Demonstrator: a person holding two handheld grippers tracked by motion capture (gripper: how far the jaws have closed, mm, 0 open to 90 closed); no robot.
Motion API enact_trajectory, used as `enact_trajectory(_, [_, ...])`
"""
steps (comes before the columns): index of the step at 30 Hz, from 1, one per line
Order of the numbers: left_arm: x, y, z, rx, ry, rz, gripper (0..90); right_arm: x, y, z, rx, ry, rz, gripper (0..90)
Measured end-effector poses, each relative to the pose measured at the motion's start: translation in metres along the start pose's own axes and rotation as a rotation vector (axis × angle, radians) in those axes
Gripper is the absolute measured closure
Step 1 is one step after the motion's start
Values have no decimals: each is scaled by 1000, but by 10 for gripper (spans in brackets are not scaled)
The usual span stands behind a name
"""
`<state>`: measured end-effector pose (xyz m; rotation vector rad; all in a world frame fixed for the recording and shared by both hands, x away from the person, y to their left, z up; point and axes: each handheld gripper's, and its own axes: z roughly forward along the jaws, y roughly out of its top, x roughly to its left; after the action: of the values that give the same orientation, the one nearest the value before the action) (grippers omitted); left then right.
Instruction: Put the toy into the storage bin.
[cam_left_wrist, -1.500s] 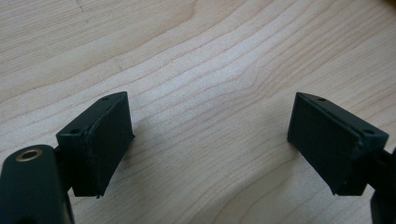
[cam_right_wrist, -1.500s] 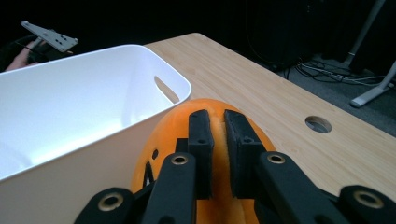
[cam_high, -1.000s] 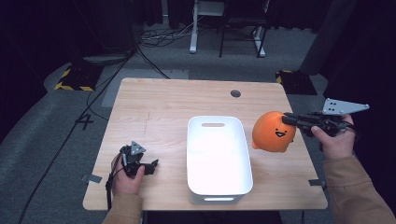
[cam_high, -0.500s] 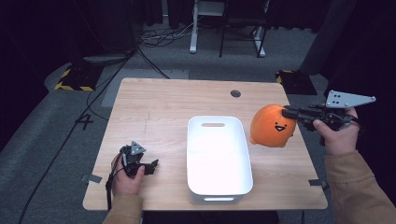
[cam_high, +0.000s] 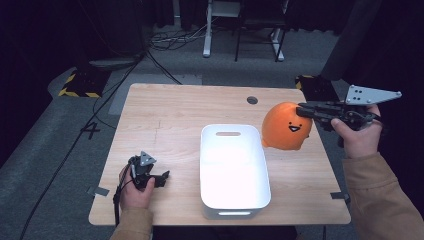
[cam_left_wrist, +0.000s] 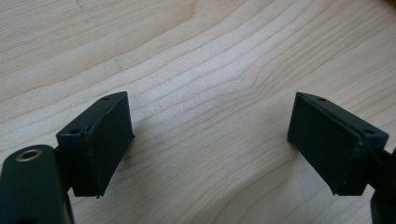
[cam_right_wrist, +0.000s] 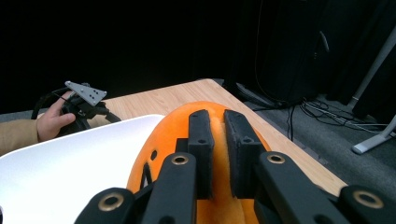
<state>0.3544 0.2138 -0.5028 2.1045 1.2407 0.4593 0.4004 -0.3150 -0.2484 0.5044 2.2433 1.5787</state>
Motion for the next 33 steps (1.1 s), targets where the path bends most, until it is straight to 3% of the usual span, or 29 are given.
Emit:
enact_trajectory(17, [0, 0, 0, -1, 1, 0, 143, 14, 25, 44, -15, 59, -35, 822])
enact_trajectory(33, [0, 0, 0, 2, -2, 0, 143, 31, 27, 86, -4, 94, -45, 822])
